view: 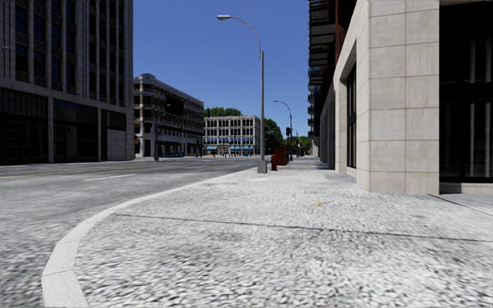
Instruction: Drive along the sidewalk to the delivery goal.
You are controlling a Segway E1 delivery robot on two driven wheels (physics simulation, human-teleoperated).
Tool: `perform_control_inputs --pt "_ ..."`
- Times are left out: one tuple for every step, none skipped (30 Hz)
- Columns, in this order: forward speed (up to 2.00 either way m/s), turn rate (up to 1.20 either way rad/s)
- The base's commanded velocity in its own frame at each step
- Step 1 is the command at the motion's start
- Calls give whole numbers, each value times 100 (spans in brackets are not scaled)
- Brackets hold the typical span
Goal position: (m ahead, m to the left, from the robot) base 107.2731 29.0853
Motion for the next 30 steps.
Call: perform_control_inputs --pt "167 0" --pt "161 0" --pt "161 0" --pt "156 0" --pt "150 0" --pt "146 0" --pt "141 -2" --pt "141 -2" --pt "140 -13" --pt "139 -19" --pt "139 -20" --pt "139 -20" --pt "139 -20" --pt "139 -20" --pt "139 -20" --pt "139 -20" --pt "139 -20" --pt "139 -20" --pt "139 -20" --pt "139 -20" --pt "139 -20" --pt "139 -20" --pt "139 -20" --pt "139 -20" --pt "139 -20" --pt "139 -20" --pt "139 -20" --pt "139 -20" --pt "139 -21" --pt "139 -24"
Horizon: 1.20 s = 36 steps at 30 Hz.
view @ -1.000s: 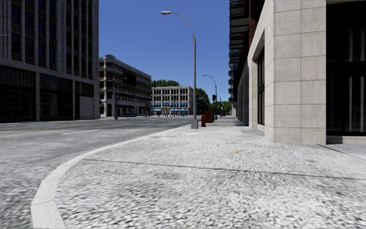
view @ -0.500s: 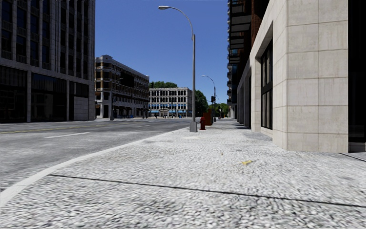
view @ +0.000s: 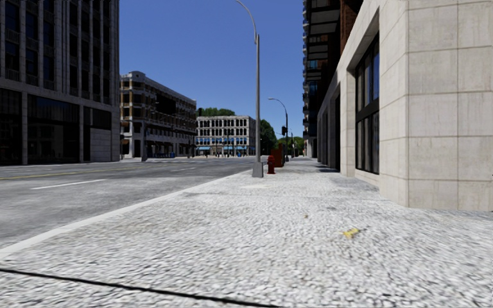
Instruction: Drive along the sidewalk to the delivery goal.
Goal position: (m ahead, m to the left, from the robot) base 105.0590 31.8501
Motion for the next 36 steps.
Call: perform_control_inputs --pt "139 -27" --pt "139 -31" --pt "139 -31" --pt "139 -31" --pt "139 -32" --pt "139 -32" --pt "139 -32" --pt "139 -32" --pt "139 -32" --pt "139 -32" --pt "139 -32" --pt "139 -32" --pt "139 -32" --pt "139 -32" --pt "139 -32" --pt "139 -32" --pt "139 -32" --pt "139 -32" --pt "139 -32" --pt "139 -32" --pt "139 -32" --pt "139 -32" --pt "139 -32" --pt "139 -32" --pt "139 -32" --pt "139 -32" --pt "139 -32" --pt "139 -32" --pt "139 -32" --pt "139 -32" --pt "159 -32" --pt "159 -32" --pt "200 -32" --pt "200 -32" --pt "200 -32" --pt "200 -32"
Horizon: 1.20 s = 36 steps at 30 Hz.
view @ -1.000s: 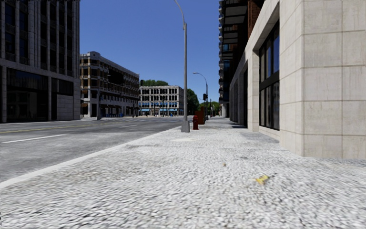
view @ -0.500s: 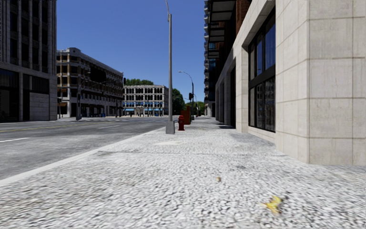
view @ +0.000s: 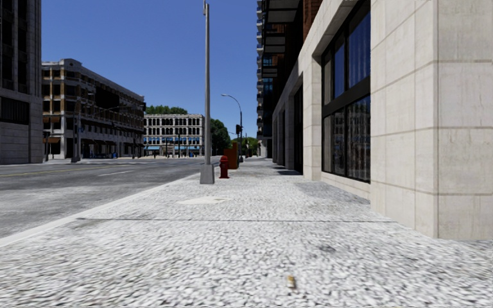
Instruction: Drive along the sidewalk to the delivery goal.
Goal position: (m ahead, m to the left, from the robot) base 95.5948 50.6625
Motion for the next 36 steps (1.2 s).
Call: perform_control_inputs --pt "200 -32" --pt "200 -32" --pt "200 -25" --pt "200 -6" --pt "200 -6" --pt "200 0" --pt "200 0" --pt "200 0" --pt "200 0" --pt "200 0" --pt "200 0" --pt "200 0" --pt "200 0" --pt "200 0" --pt "200 0" --pt "200 0" --pt "200 0" --pt "200 0" --pt "200 0" --pt "200 0" --pt "200 0" --pt "200 0" --pt "200 0" --pt "200 0" --pt "200 0" --pt "200 0" --pt "200 0" --pt "200 0" --pt "200 0" --pt "200 0" --pt "200 0" --pt "200 0" --pt "200 0" --pt "200 0" --pt "200 0" --pt "200 0"
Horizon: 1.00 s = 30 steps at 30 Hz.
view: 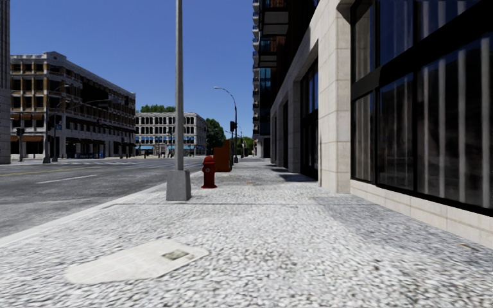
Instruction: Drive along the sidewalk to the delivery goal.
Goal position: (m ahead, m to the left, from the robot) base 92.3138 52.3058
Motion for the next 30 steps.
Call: perform_control_inputs --pt "200 0" --pt "200 0" --pt "200 0" --pt "200 0" --pt "200 0" --pt "200 0" --pt "200 0" --pt "200 0" --pt "200 0" --pt "200 0" --pt "200 0" --pt "200 0" --pt "200 0" --pt "200 0" --pt "200 0" --pt "200 0" --pt "200 0" --pt "200 0" --pt "200 0" --pt "200 0" --pt "200 0" --pt "200 0" --pt "200 0" --pt "200 0" --pt "200 0" --pt "200 0" --pt "200 0" --pt "200 0" --pt "200 0" --pt "200 0"
